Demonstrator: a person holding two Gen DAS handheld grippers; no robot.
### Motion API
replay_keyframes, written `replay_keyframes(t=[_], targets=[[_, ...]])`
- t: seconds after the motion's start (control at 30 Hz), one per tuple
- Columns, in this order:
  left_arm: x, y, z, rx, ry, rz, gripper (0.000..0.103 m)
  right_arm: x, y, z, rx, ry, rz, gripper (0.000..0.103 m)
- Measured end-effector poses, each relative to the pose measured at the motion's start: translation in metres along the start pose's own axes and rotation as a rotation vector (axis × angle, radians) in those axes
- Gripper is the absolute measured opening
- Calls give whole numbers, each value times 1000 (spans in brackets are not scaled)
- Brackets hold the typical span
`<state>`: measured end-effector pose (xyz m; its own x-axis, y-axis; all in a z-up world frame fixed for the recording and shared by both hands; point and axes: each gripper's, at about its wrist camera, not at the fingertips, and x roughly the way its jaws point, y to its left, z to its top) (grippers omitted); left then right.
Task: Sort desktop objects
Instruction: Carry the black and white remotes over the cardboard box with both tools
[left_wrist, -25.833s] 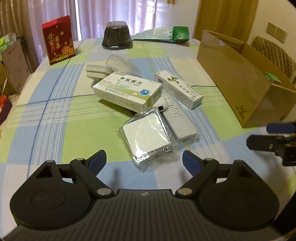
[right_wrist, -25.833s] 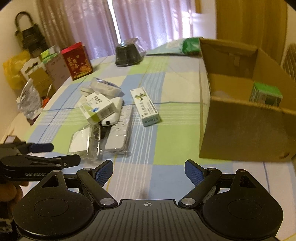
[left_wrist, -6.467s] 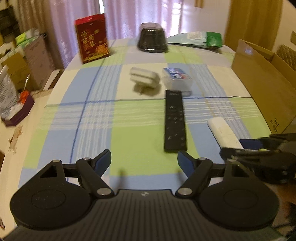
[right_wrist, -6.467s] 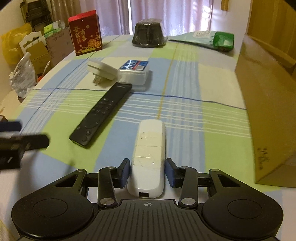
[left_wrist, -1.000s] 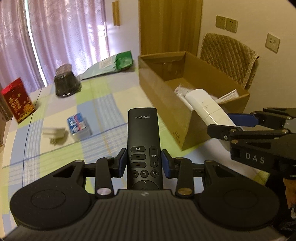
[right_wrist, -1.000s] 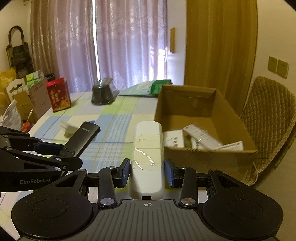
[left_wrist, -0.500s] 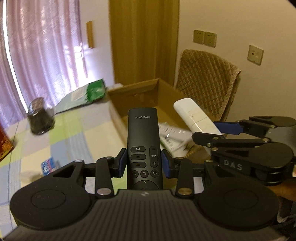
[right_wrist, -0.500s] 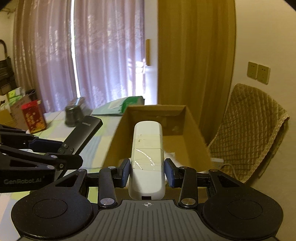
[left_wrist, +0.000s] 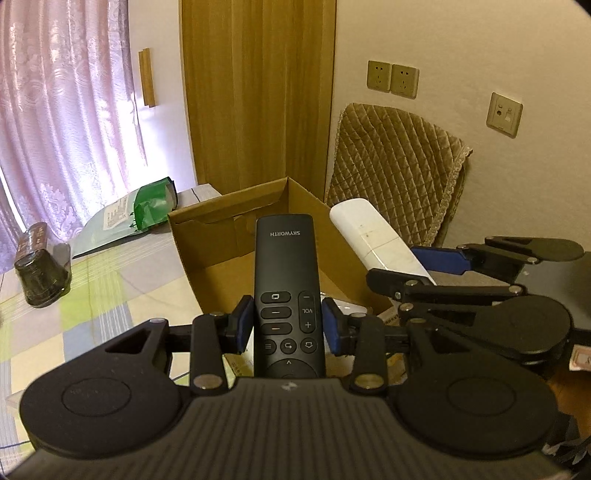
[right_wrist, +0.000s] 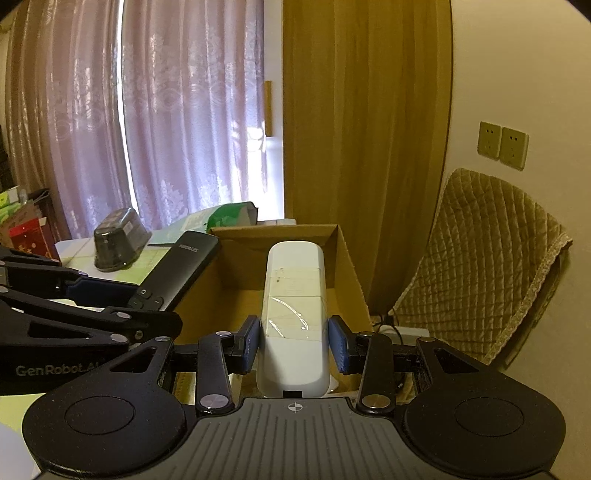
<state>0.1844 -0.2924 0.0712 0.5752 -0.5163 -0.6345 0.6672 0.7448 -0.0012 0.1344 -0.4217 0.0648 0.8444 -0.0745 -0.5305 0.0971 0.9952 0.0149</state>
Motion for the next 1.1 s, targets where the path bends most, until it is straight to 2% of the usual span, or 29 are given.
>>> replay_keyframes(t=[0.4, 0.7, 1.1], targets=[[33, 17, 12, -26, 17, 19, 34, 19, -11, 1, 27, 22, -16, 39], [64, 18, 0, -17, 82, 26, 34, 38, -14, -6, 35, 53, -10, 39], [76, 17, -1, -15, 87, 26, 34, 51, -15, -13, 41, 77, -4, 39]])
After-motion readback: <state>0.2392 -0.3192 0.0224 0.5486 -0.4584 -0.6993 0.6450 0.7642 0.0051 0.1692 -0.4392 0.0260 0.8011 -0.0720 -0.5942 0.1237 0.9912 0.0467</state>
